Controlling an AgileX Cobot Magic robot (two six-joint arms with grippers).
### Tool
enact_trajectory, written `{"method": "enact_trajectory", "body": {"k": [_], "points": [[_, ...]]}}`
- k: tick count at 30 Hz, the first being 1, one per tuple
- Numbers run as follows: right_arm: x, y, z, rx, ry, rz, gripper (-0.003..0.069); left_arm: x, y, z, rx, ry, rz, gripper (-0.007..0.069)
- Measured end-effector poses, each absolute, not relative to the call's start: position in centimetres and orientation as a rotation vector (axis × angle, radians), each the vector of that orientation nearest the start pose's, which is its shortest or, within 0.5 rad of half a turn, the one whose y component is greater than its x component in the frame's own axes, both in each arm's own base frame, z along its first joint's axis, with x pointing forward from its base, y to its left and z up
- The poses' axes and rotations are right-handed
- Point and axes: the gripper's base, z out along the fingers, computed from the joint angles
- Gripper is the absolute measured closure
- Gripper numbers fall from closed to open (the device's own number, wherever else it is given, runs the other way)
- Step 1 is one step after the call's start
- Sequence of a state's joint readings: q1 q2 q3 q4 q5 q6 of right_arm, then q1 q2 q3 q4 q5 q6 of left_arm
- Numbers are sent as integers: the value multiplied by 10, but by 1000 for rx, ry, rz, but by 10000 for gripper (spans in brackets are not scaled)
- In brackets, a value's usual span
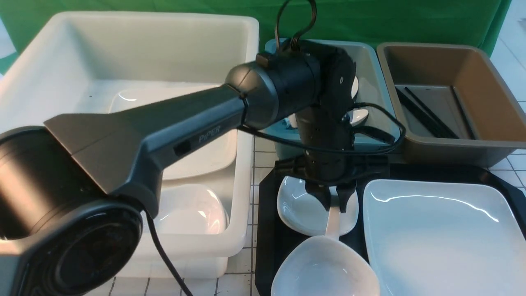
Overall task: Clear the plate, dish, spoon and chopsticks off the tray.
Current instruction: Use the left arm to put the soup spoon into the small storage box in the middle
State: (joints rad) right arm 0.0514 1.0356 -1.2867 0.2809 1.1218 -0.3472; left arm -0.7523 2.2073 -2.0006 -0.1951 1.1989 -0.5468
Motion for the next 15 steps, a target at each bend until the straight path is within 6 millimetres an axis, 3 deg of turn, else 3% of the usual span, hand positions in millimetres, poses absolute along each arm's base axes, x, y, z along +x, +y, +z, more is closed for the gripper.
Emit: {"method": "enact_trajectory", "body": {"k": [11,15], "points": [[180,32,428,-439,2274,208,578,343,-334,243,322,2906,-402,574],[180,32,428,-439,2273,208,576,346,-338,258,363,2844,-457,574]]}}
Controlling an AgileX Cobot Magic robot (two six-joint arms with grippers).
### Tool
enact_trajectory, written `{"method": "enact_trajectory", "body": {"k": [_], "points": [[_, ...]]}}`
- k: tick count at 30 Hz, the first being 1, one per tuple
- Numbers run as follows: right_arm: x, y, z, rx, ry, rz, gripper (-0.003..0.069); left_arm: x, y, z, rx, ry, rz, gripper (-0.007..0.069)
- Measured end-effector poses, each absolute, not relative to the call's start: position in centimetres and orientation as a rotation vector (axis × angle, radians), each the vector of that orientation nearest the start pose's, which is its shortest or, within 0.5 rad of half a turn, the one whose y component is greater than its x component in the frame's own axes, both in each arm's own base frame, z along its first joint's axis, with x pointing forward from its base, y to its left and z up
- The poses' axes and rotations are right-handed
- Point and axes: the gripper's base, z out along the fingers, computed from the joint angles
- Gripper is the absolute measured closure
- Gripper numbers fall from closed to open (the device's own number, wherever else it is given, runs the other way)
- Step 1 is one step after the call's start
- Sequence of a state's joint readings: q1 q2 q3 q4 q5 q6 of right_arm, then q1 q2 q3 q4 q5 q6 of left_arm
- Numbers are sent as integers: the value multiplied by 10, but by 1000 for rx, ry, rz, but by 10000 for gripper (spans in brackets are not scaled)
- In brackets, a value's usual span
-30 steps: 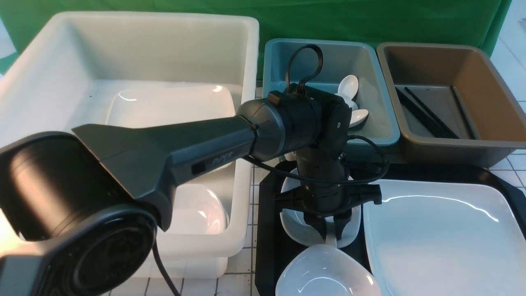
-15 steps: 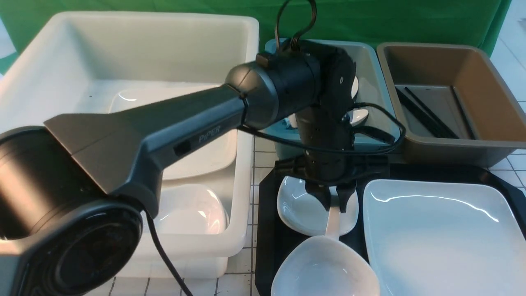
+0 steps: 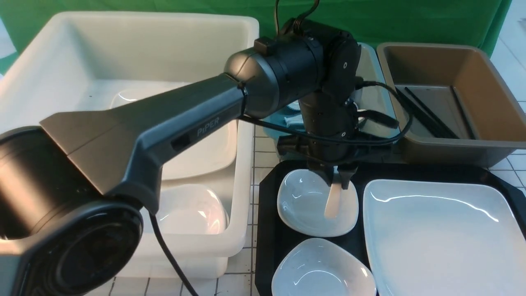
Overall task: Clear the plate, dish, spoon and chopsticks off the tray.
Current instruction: Use the left arm to put the soup spoon into the small storage box in the middle
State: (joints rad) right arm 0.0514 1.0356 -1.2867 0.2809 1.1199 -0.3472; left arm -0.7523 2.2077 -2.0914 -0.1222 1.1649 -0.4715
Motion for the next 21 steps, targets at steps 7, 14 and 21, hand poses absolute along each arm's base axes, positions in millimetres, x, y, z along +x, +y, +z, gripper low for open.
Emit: {"method": "enact_trajectory", "body": {"k": [7,14,21], "points": [[180,32,428,-439,2273,208,571,377,-335,311,359,2472,-500,574],[180,32,428,-440,2275,208,571,429,-310,314,254,2214,-533,571],[180,32,428,-440,2275,208,569,454,-298,279,217,2248,-486,416]]}}
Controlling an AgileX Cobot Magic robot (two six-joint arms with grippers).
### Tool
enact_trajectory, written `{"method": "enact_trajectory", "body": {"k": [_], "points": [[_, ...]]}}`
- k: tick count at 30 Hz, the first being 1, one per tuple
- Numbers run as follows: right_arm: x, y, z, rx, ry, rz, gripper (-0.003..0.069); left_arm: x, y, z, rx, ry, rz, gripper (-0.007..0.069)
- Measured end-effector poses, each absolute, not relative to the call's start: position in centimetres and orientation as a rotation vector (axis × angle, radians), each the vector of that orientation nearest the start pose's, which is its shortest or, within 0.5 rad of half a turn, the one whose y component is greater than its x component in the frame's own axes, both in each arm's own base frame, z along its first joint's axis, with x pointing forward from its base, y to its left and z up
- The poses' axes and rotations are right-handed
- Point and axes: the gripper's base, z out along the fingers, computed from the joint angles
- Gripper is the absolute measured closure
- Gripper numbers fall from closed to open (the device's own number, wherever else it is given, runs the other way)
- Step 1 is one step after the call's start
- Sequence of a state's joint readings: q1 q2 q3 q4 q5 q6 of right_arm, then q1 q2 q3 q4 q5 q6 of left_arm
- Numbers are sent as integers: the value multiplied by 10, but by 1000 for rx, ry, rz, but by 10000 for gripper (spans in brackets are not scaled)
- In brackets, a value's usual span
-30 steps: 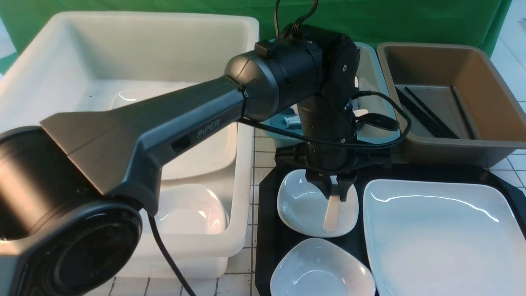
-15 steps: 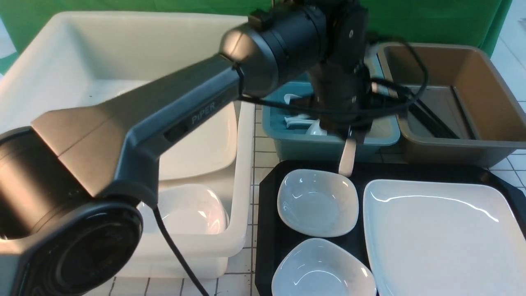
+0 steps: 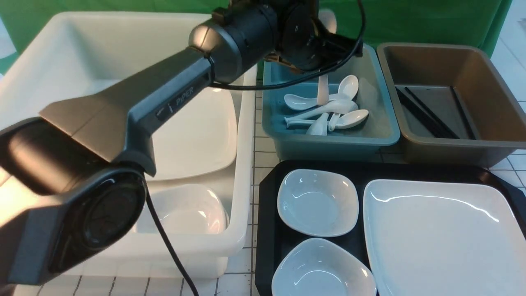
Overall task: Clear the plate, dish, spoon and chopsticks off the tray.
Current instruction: Use the left arm to put the soup spoon into the small storage box in the middle, then use the left arm to grab a small plate from the dinner plate
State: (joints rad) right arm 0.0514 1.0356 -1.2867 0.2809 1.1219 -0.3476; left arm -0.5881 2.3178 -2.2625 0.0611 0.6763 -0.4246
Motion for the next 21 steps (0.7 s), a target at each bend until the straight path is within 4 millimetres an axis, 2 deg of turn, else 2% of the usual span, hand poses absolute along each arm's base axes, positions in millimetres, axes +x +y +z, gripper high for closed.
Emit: {"method": "enact_trajectory", "body": {"k": [2,3,4,5,7,9,11,12,14,16,19,20,21], "points": [[180,32,428,-440,2275,208,568,456,-296,272,211,2270,-472,307],[180,32,428,-440,2275,208,568,456,-296,272,211,2270,-472,307],[180,32,428,-440,2275,209,568,454,-294,271,217,2307,-452,221],[180,32,428,-440,2275,210,568,454,-294,271,216,2306,-455,221],[180,32,428,-440,2276,210,568,445,-292,278,231,2391,-455,152],[180,32,428,-442,2279,211,568,433,-290,288,288,2478,-471,144],[180,32,428,-443,2282,211,568,416,-287,305,385,2556,-506,201],[180,32,428,-443,2282,211,568,409,-287,312,429,2572,-528,262],[180,32,428,-443,2282,213,568,392,-290,328,556,2562,-577,435],[180,32,428,-443,2282,215,568,375,-299,333,663,2554,-593,561],[180,33,428,-442,2281,224,568,347,-312,332,776,2569,-589,623],[179,33,428,-443,2284,228,568,327,-320,323,857,2606,-565,638],[179,33,427,-444,2286,230,568,322,-322,317,880,2629,-551,640]]}}
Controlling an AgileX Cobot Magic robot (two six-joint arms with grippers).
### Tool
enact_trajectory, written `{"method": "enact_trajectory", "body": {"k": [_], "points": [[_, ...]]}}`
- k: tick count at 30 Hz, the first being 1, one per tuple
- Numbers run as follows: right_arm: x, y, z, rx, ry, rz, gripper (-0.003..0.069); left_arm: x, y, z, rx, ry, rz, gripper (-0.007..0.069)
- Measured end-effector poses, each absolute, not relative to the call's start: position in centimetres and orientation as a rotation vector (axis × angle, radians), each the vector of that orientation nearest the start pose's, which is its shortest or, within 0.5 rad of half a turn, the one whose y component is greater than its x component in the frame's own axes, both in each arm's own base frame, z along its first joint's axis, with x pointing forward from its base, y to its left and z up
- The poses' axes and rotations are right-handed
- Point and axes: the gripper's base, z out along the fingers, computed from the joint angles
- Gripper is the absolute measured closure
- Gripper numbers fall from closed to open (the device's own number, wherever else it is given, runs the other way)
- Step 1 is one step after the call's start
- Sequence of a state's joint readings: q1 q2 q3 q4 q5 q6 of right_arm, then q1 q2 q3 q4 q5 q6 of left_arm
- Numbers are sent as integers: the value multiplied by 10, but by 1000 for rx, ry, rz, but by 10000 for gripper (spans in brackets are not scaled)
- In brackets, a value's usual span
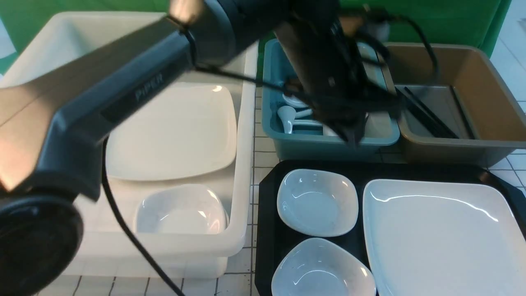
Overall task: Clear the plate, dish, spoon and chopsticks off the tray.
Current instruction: Use the left arm to grab a small plate from the dinner plate
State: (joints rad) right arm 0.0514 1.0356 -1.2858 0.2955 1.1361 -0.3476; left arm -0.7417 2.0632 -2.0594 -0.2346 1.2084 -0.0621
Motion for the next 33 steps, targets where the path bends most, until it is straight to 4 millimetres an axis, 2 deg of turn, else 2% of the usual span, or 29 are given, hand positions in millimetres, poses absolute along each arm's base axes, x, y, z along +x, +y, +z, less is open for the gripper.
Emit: {"method": "enact_trajectory", "body": {"k": [2,4,5,6,8,12,21,23,30,33], "points": [[179,34,427,-447,2294,234,568,294,-329,296,1003,2690,-448,645],[178,34,427,-448,2296,238,568,282,-328,278,1070,2728,-346,645],[178,34,427,-448,2296,238,568,283,-328,278,1071,2726,-341,644],[178,34,427,-448,2297,241,568,279,-326,266,1087,2760,-290,638],[178,34,427,-448,2297,242,568,278,-324,257,1073,2794,-265,621],[178,34,427,-448,2297,247,568,280,-322,247,1076,2815,-215,540],[178,34,427,-447,2296,248,568,286,-328,213,1073,2890,-157,189],[178,34,427,-447,2296,249,568,286,-329,207,1076,2903,-148,139],[178,35,427,-447,2296,252,568,288,-331,194,1080,2928,-124,102],[178,35,427,-449,2295,251,568,290,-332,181,1090,2950,-97,101]]}}
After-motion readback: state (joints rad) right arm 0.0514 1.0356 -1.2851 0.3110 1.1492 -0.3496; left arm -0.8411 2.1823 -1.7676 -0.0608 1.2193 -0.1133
